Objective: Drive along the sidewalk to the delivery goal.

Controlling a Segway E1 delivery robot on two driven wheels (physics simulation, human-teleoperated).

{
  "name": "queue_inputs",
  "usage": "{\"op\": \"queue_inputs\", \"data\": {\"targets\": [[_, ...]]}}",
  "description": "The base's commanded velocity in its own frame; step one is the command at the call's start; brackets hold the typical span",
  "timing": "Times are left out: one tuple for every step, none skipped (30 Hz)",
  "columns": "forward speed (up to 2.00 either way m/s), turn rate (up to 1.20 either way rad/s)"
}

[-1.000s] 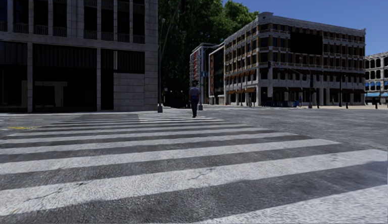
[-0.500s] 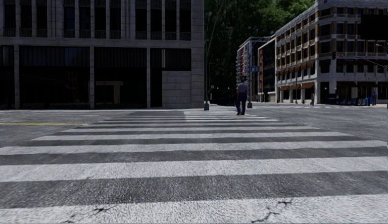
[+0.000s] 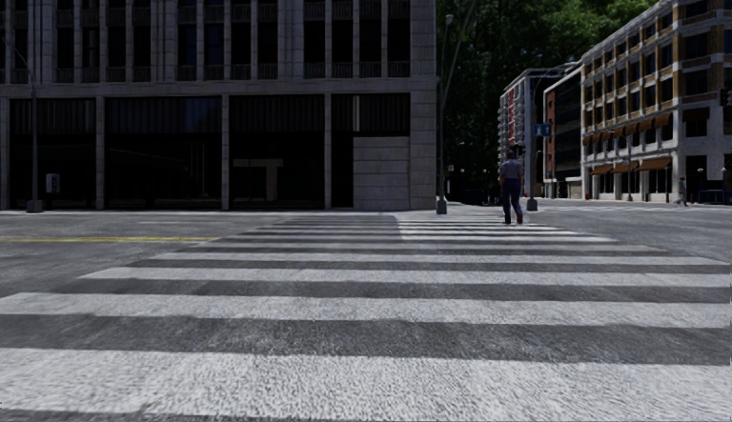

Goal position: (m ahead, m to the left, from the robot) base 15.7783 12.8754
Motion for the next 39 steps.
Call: {"op": "queue_inputs", "data": {"targets": [[1.49, 0.0], [1.5, 0.0], [2.0, 0.0], [2.0, 0.0], [2.0, 0.0], [2.0, 0.0], [2.0, 0.0], [2.0, 0.0], [2.0, 0.0], [2.0, 0.0], [2.0, 0.0], [2.0, 0.0], [2.0, 0.0], [2.0, 0.0], [2.0, 0.0], [2.0, 0.0], [2.0, 0.0], [2.0, 0.0], [2.0, 0.0], [2.0, 0.0], [2.0, 0.0], [2.0, 0.0], [2.0, 0.0], [2.0, 0.0], [2.0, 0.0], [2.0, 0.0], [2.0, 0.0], [2.0, 0.0], [2.0, 0.0], [2.0, 0.0], [2.0, 0.0], [2.0, 0.0], [2.0, 0.0], [2.0, 0.0], [2.0, 0.0], [2.0, 0.0], [2.0, 0.0], [2.0, 0.0], [2.0, 0.0]]}}
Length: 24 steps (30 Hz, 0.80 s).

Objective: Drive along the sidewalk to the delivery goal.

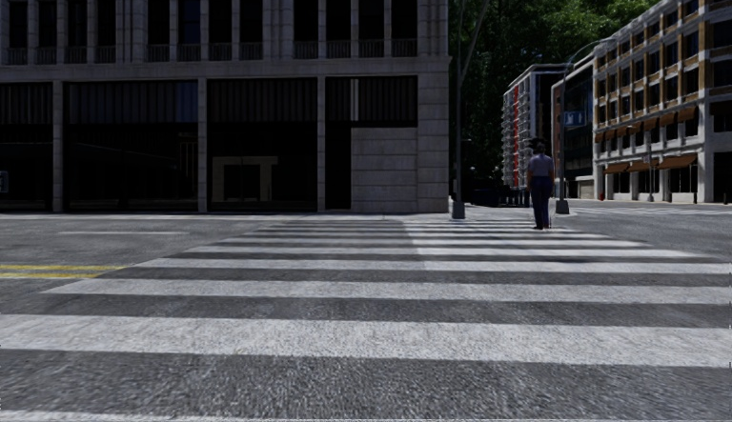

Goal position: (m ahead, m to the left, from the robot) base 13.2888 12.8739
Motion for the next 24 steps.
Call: {"op": "queue_inputs", "data": {"targets": [[2.0, 0.0], [2.0, 0.0], [2.0, 0.0], [2.0, 0.0], [2.0, 0.0], [2.0, 0.0], [2.0, 0.0], [2.0, 0.0], [2.0, 0.0], [2.0, 0.0], [2.0, 0.0], [2.0, 0.0], [2.0, 0.0], [2.0, 0.0], [2.0, 0.0], [2.0, 0.0], [2.0, 0.0], [2.0, 0.0], [2.0, 0.0], [2.0, 0.0], [2.0, 0.0], [2.0, 0.0], [2.0, 0.0], [2.0, 0.0]]}}
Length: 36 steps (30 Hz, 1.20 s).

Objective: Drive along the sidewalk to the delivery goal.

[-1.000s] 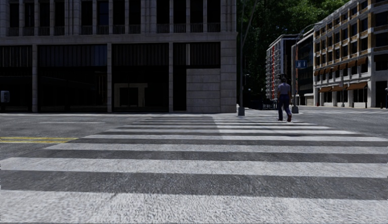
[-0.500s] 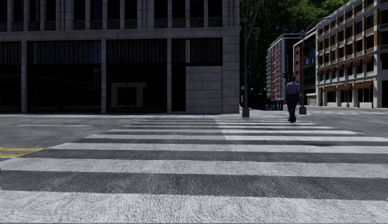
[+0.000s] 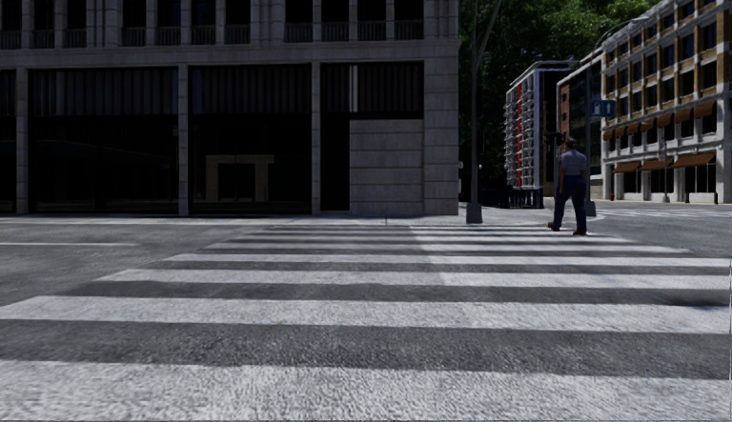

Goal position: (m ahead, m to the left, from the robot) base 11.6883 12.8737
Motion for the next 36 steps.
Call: {"op": "queue_inputs", "data": {"targets": [[2.0, 0.0], [2.0, 0.0], [2.0, 0.0], [2.0, 0.0], [2.0, 0.0], [2.0, 0.0], [2.0, 0.0], [2.0, 0.0], [2.0, 0.0], [2.0, 0.0], [2.0, 0.0], [2.0, 0.0], [2.0, 0.0], [2.0, 0.0], [2.0, 0.0], [2.0, 0.0], [2.0, 0.0], [2.0, 0.0], [2.0, 0.0], [2.0, 0.0], [2.0, 0.0], [2.0, 0.0], [2.0, 0.0], [2.0, 0.0], [2.0, 0.0], [2.0, 0.0], [2.0, 0.0], [2.0, 0.0], [2.0, 0.0], [2.0, 0.0], [2.0, 0.0], [2.0, 0.0], [2.0, 0.0], [2.0, 0.0], [2.0, 0.0], [2.0, 0.0]]}}
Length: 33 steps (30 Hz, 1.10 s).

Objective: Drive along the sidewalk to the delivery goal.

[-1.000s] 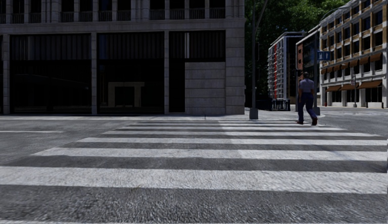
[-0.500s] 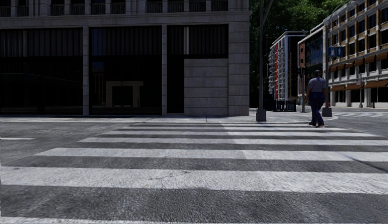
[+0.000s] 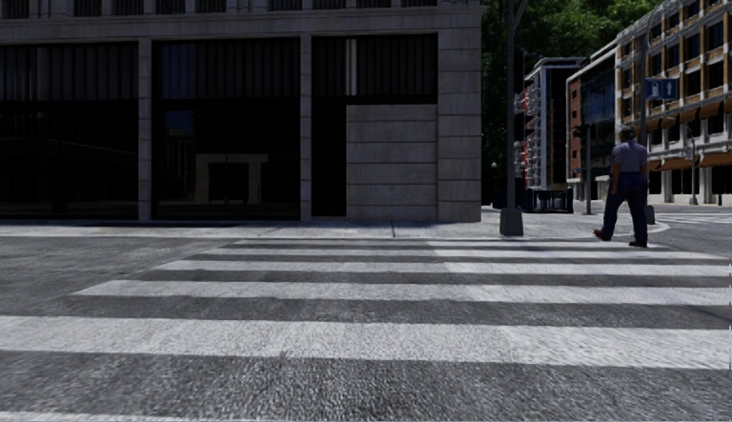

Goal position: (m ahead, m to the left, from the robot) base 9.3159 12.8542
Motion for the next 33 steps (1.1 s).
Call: {"op": "queue_inputs", "data": {"targets": [[2.0, 0.0], [2.0, 0.0], [2.0, 0.0], [2.0, 0.0], [2.0, 0.0], [2.0, 0.0], [2.0, 0.0], [2.0, 0.0], [2.0, 0.0], [2.0, 0.0], [2.0, 0.0], [2.0, 0.0], [2.0, 0.0], [2.0, 0.0], [2.0, 0.02], [2.0, 0.05], [2.0, 0.06], [2.0, 0.08], [2.0, 0.08], [2.0, 0.13], [2.0, 0.17], [2.0, 0.19], [2.0, 0.19], [2.0, 0.2], [2.0, 0.2], [2.0, 0.2], [2.0, 0.2], [2.0, 0.2], [2.0, 0.2], [2.0, 0.21], [2.0, 0.21], [2.0, 0.21], [2.0, 0.21]]}}
